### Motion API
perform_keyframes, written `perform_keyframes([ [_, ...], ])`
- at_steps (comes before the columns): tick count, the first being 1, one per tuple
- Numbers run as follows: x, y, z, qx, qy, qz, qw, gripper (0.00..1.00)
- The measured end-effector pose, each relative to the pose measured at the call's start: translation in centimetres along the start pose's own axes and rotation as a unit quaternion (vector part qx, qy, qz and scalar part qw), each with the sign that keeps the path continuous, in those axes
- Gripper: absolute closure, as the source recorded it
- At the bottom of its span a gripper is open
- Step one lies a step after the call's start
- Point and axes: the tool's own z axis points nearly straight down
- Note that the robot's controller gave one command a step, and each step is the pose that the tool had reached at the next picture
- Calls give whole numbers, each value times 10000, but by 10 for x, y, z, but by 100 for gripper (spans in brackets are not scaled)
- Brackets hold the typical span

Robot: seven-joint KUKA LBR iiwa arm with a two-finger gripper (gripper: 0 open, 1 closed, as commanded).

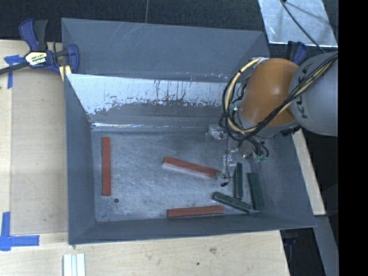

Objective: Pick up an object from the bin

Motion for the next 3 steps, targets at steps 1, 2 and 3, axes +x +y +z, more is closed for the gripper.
perform_keyframes([
  [1,36,62,17,-4,-26,49,10000,0],
  [2,35,60,15,11,-50,55,10000,100],
  [3,21,78,-116,17,-59,-1200,9928,100],
])
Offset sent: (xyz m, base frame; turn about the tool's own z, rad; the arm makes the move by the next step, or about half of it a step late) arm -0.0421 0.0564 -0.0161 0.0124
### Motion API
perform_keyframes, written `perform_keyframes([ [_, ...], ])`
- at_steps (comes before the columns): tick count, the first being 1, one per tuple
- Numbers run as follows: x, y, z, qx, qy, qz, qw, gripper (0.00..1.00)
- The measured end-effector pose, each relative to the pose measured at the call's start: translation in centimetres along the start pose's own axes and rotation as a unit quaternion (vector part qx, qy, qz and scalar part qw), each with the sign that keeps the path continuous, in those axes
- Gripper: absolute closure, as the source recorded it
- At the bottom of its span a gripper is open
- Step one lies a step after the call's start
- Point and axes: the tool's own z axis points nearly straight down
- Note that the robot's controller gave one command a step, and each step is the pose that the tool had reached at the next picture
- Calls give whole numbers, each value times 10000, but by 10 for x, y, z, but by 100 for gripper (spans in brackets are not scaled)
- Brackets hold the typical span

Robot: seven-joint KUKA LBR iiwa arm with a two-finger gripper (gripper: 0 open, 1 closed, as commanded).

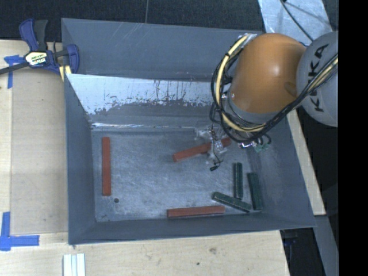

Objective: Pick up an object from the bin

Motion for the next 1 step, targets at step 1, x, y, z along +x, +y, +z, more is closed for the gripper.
perform_keyframes([
  [1,-20,-42,57,-4,32,60,10000,100],
])
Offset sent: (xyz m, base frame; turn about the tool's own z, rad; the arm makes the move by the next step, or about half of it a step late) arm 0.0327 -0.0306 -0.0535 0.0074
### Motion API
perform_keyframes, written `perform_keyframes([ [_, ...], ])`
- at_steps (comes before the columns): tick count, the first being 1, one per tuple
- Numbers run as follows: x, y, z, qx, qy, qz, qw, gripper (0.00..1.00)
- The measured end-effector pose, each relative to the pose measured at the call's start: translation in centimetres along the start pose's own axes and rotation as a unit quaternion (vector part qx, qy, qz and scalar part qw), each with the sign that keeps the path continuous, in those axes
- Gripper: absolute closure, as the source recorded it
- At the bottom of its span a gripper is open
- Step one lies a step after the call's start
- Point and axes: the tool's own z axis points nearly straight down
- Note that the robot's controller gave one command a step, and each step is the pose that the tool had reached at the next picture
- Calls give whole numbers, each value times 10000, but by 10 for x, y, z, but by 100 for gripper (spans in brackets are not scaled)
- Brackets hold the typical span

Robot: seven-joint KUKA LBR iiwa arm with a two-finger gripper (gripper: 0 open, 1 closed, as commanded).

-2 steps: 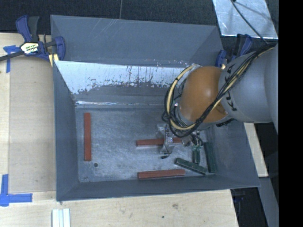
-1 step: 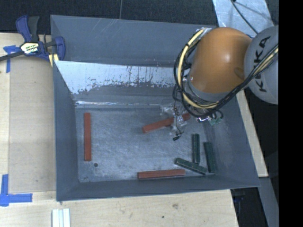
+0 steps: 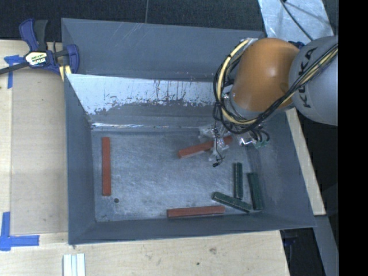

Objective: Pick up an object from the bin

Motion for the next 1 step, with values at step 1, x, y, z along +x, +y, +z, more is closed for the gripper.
perform_keyframes([
  [1,-8,-6,-95,18,-57,4,10000,100],
])
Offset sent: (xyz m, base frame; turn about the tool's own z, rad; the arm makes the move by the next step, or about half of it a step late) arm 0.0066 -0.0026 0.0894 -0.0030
